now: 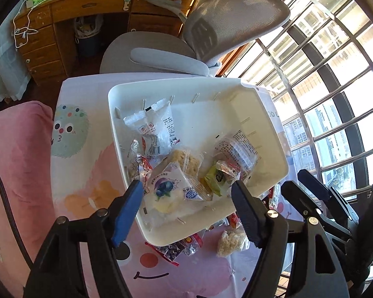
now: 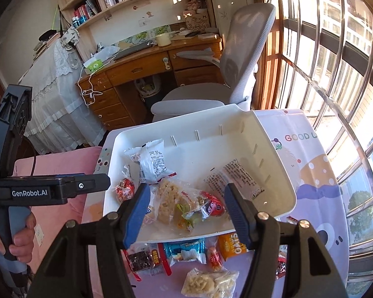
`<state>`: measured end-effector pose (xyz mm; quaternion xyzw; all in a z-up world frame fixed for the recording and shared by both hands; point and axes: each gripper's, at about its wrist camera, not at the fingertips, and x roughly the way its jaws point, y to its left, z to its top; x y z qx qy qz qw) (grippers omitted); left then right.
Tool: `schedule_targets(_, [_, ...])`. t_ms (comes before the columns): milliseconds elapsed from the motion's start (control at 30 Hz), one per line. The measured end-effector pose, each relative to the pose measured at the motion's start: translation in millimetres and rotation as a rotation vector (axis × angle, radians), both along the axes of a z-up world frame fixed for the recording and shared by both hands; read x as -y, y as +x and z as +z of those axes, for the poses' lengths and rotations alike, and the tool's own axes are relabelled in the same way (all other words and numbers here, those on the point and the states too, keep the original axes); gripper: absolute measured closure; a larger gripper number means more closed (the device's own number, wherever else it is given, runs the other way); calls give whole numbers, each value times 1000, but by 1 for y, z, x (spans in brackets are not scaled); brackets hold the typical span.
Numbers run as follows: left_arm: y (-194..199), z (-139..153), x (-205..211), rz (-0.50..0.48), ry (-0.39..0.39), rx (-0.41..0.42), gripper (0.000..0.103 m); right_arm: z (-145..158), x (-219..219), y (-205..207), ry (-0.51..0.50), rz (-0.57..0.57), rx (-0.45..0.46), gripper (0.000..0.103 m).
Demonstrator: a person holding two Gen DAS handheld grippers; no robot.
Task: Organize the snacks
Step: 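Withdraw both open tools back over the remaining snacks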
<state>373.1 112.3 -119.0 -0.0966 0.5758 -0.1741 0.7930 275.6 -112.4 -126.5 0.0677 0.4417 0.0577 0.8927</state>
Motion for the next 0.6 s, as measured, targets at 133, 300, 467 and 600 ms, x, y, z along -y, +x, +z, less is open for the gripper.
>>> schedule_targets(133, [-10,0,2,-18,-30,-10,31,-5,2,-11,-8,-19,-23,40])
schedule_targets(300, [-28,-5,9,-51,-25,-23,31,-14,5,-27,0,-30,-53,40])
schedule_targets(467, [-50,-14,19,-82,-13,-38,31,-24,12,-46,-3,-50,-79,40])
schedule_targets(600, [-65,-23,29,-100,-3,-59,31,-34,23,-59,-4,-65,-105,40])
